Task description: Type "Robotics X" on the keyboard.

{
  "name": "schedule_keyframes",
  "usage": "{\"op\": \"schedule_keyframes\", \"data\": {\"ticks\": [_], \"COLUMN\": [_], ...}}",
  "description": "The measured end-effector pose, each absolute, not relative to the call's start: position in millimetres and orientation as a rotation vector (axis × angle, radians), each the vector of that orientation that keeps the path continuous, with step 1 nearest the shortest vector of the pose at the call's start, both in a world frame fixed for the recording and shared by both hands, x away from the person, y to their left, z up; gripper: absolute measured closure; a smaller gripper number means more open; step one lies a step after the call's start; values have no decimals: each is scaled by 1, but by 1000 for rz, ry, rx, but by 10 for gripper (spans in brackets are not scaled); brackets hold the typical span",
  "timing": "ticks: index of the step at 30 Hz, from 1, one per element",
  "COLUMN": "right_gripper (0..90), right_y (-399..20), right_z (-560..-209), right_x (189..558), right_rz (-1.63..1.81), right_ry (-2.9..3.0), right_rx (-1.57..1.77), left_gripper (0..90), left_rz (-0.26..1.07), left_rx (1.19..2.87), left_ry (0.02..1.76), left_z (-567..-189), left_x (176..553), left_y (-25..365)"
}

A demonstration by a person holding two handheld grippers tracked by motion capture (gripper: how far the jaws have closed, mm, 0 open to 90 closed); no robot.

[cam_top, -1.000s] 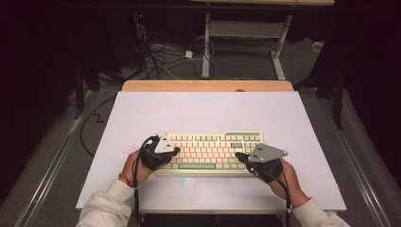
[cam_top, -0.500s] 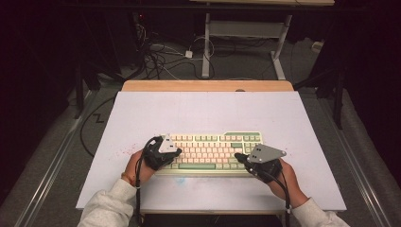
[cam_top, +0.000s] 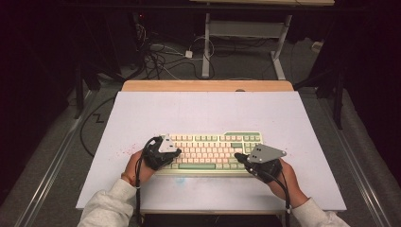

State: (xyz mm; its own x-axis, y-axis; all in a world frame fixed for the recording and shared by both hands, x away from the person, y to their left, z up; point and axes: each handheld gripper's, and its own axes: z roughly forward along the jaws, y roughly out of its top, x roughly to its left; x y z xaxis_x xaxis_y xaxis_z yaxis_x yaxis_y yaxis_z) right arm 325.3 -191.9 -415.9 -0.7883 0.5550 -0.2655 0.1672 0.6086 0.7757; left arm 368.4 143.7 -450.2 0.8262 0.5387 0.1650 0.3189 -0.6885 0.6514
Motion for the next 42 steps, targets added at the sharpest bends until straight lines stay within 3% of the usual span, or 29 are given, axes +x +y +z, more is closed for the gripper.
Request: {"op": "schedule_keyframes", "data": {"ticks": [42], "right_gripper": [900], "right_y": [-196], "right_z": [-410], "right_x": [324], "right_rz": [1078], "right_ry": [2319], "right_rx": [572], "left_gripper": [873], "left_rz": [552], "left_rx": [2271], "left_ry": [579], "left_z": [-427], "left_x": [351], "left_y": [150]}}
